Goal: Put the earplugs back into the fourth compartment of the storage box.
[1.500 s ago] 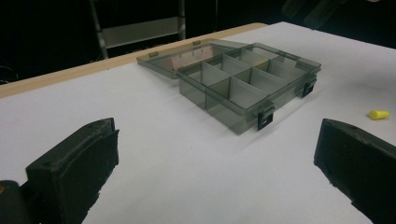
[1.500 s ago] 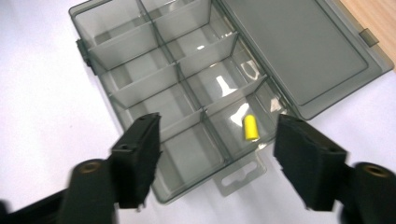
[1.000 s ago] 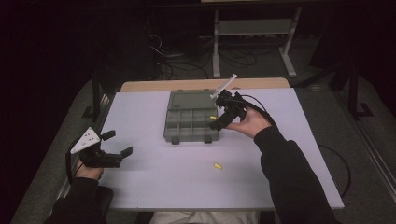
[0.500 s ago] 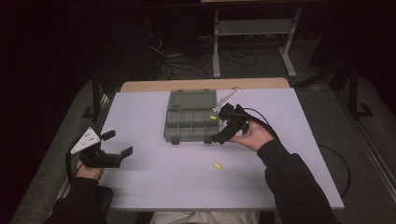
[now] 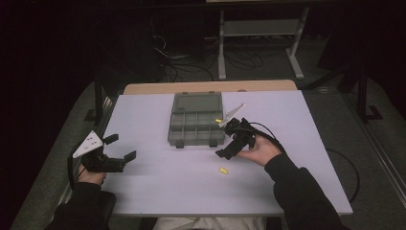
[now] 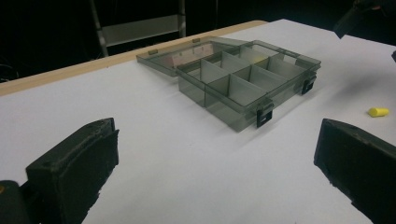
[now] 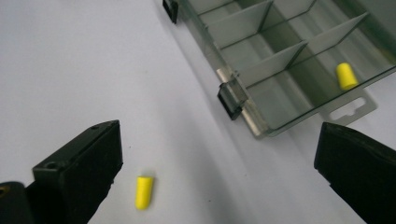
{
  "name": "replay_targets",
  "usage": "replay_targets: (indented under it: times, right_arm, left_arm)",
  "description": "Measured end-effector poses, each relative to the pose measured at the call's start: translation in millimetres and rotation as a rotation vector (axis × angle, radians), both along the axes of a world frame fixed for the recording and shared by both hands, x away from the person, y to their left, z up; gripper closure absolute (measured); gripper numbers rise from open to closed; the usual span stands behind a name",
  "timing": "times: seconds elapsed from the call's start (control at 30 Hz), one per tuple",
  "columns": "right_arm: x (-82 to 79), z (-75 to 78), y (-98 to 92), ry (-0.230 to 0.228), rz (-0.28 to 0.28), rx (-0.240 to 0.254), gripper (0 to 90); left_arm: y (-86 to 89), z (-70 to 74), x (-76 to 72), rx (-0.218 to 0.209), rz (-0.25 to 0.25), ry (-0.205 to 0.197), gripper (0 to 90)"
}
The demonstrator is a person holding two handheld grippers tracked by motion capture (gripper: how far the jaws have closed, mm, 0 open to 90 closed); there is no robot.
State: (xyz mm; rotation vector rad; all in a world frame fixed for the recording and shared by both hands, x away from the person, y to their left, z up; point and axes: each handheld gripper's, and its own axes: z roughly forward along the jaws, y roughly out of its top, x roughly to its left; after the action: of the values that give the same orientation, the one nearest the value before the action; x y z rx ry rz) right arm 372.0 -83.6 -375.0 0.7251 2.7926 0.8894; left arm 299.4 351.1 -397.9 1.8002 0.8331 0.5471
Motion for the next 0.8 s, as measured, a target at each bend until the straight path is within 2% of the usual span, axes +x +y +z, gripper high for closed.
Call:
replay_targets:
  times: [0.6, 0.8]
  right_arm:
    - [-19.7, -31.7, 8.8, 0.048, 0.053, -0.047, 0.9]
    - [-28.1, -39.3, 10.7, 0.049, 0.073, -0.07, 1.1]
  left_arm:
    - [-0.3, -0.1, -0.3, 0.009, -0.004, 0.001, 0.0]
    - [-0.8, -0.3, -0.5, 0.01, -0.005, 0.003, 0.0]
